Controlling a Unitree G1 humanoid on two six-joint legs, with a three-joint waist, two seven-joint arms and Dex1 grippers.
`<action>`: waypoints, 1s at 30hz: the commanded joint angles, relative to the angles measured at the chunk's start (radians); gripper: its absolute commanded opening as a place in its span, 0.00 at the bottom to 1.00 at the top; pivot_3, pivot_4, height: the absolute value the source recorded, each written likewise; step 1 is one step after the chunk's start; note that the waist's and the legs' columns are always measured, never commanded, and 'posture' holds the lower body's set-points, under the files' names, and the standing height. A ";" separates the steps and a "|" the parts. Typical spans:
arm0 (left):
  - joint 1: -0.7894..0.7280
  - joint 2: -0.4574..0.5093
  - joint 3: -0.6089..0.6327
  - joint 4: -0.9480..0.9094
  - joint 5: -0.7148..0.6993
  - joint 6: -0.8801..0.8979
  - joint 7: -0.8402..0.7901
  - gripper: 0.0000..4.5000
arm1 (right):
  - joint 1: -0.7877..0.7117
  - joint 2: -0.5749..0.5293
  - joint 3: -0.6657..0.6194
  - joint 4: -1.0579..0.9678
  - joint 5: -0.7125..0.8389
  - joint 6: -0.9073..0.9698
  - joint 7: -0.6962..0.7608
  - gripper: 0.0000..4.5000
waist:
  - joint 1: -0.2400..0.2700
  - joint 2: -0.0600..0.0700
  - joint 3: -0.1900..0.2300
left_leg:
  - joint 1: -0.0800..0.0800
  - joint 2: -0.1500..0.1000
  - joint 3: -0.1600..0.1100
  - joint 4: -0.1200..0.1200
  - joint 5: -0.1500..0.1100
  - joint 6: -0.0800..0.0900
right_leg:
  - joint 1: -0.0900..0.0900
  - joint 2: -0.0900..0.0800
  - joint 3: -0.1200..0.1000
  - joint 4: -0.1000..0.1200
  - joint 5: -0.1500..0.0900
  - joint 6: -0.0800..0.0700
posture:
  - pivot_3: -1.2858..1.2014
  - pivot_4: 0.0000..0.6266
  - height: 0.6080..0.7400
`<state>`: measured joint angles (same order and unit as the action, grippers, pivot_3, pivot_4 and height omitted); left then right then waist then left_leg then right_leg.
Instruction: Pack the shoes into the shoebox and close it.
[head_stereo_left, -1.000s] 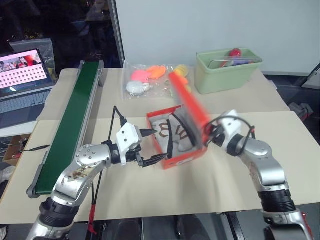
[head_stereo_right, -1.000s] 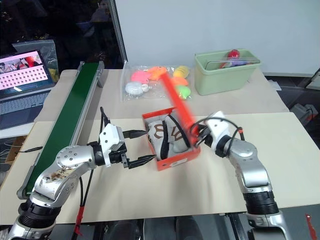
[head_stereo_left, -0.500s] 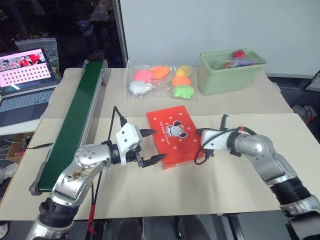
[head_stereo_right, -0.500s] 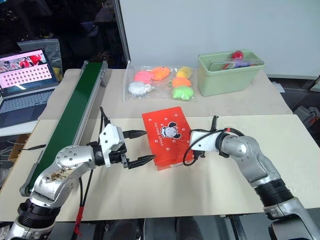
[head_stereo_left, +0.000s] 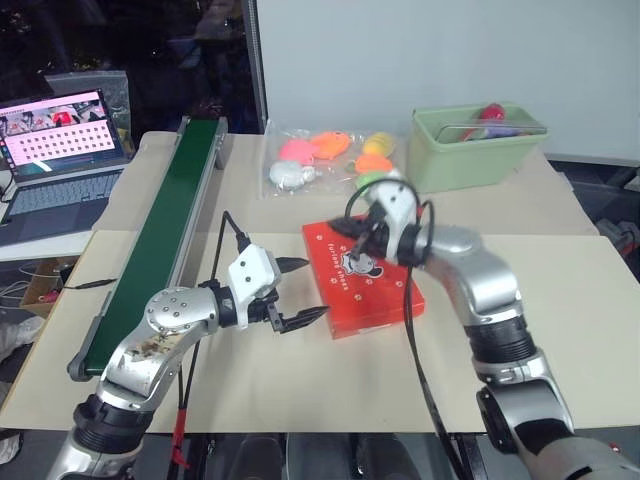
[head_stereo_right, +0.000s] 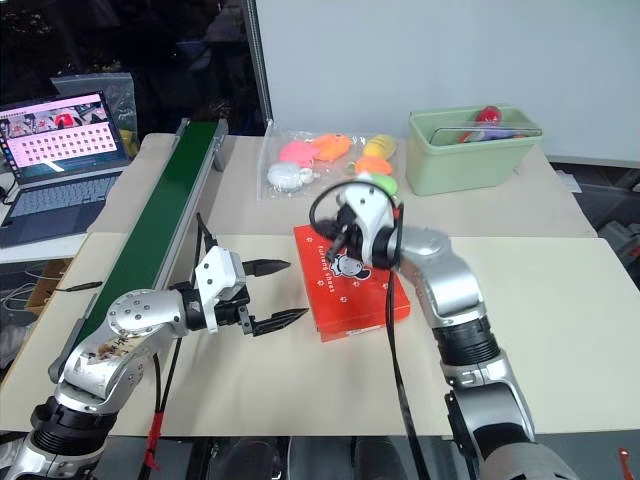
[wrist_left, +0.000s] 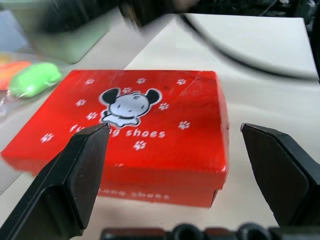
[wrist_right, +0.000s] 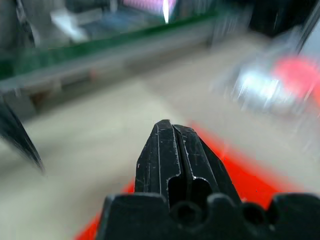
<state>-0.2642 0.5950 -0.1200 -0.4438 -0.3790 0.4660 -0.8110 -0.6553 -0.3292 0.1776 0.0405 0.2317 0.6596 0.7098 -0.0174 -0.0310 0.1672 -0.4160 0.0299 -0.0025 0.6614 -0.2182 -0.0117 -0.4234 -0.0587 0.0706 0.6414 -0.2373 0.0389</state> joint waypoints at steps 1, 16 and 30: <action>0.001 0.003 0.020 -0.030 -0.004 -0.005 0.009 1.00 | 0.000 -0.016 0.038 0.053 -0.050 -0.060 0.010 0.02 | -0.001 0.000 0.000 | 0.000 0.000 0.000 0.000 0.000 0.000 | 0.000 0.000 0.000 0.000 0.000 0.000 | 0.52 0.24 0.92; 0.016 -0.024 0.052 -0.046 0.011 -0.002 0.098 1.00 | 0.005 0.015 -0.026 -0.009 0.007 -0.014 0.018 0.02 | -0.024 0.000 0.000 | 0.006 0.001 0.000 0.000 0.000 0.000 | 0.004 0.001 0.001 0.002 0.000 0.000 | 0.52 0.24 0.92; 0.053 -0.257 0.260 0.107 0.114 0.037 0.554 1.00 | 0.096 -0.123 -0.509 -0.179 0.096 0.089 -0.463 0.02 | -0.008 0.000 0.000 | 0.001 0.000 -0.001 0.000 0.000 0.000 | 0.001 0.000 0.000 0.002 0.000 0.000 | 0.52 0.24 0.92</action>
<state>-0.1897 0.3506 0.1023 -0.3291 -0.2784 0.4986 -0.3124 -0.5757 -0.4012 -0.3700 -0.1093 0.4600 0.8497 0.3130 -0.0251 -0.0307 0.1672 -0.4154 0.0297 -0.0028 0.6615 -0.2182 -0.0118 -0.4233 -0.0590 0.0710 0.6435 -0.2373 0.0388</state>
